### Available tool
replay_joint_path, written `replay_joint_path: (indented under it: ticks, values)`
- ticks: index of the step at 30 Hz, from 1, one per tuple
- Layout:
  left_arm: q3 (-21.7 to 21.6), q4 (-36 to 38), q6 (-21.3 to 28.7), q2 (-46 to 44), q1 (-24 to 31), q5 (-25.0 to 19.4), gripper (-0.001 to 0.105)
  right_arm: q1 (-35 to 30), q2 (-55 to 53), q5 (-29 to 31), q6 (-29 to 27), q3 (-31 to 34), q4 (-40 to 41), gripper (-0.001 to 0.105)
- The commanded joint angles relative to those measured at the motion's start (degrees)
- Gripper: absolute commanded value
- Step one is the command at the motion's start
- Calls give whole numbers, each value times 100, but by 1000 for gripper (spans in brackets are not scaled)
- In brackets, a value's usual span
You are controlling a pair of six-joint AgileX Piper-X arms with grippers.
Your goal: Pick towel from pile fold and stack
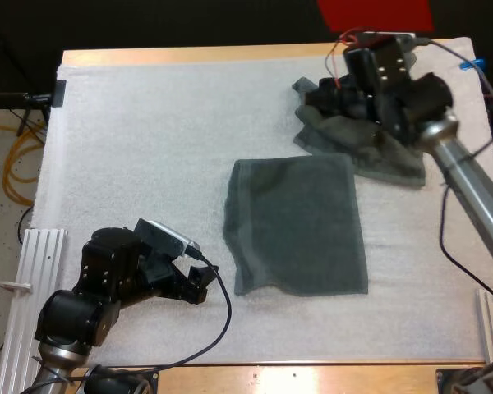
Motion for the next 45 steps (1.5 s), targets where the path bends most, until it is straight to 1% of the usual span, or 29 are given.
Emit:
replay_joint_path:
  ticks: [1, 4, 6, 9, 12, 14, 15, 17, 21, 23, 24, 26, 27, 30, 32, 33, 35, 38, 40, 45]
  values:
    - [-10, -20, -25, -27, 5, 41, 75, -25, -187, -18, -61, 39, 210, 69]
    - [-10, -20, -25, -27, 5, 41, 75, -25, -621, 84, -61, 341, 455, 63]
    - [-10, -20, -25, -27, 5, 41, 75, -25, -921, 83, -58, 642, 508, 63]
    - [-10, -20, -25, -27, 5, 41, 75, -25, -1462, 83, 90, 1250, 513, 63]
    - [-10, -20, -25, -27, 5, 41, 75, -25, -1963, 80, 275, 1981, 513, 63]
    - [-10, -20, -25, -27, 5, 41, 75, -25, -2400, 45, 468, 2631, 513, 63]
    - [-10, -20, -25, -27, 5, 41, 75, -25, -2520, 27, 503, 2820, 513, 63]
    - [-10, -20, -25, -27, 5, 41, 75, -25, -2883, -43, 633, 3410, 513, 63]
    - [-10, -20, -25, -27, 5, 41, 75, -25, -3344, -221, 1016, 4294, 488, 63]
    - [-10, -20, -25, -27, 5, 41, 75, -25, -3549, -455, 1246, 4800, 448, 63]
    - [-10, -20, -25, -27, 5, 41, 75, -25, -3591, -507, 1294, 4902, 439, 63]
    - [-10, -20, -25, -27, 5, 41, 75, -25, -3677, -682, 1416, 5349, 369, 63]
    - [-10, -20, -25, -27, 5, 41, 75, -25, -3693, -762, 1445, 5472, 326, 63]
    - [-10, -20, -25, -27, 5, 41, 75, -25, -3695, -1145, 1597, 6024, -3, 63]
    - [-10, -20, -25, -27, 5, 41, 75, -25, -3695, -1589, 1840, 6467, -506, 63]
    - [-10, -20, -25, -27, 5, 41, 75, -25, -3696, -1710, 1902, 6557, -647, 63]
    - [-10, -20, -25, -27, 5, 41, 75, -25, -3700, -2056, 2195, 6923, -1238, 63]
    - [-10, -20, -25, -27, 5, 41, 75, -25, -3685, -2413, 2613, 7265, -1949, 63]
    - [-10, -20, -25, -27, 5, 41, 75, -25, -3622, -2510, 2799, 7409, -2218, 63]
    - [-10, -20, -25, -27, 5, 41, 75, -25, -3253, -2806, 2864, 7550, -2596, 63]
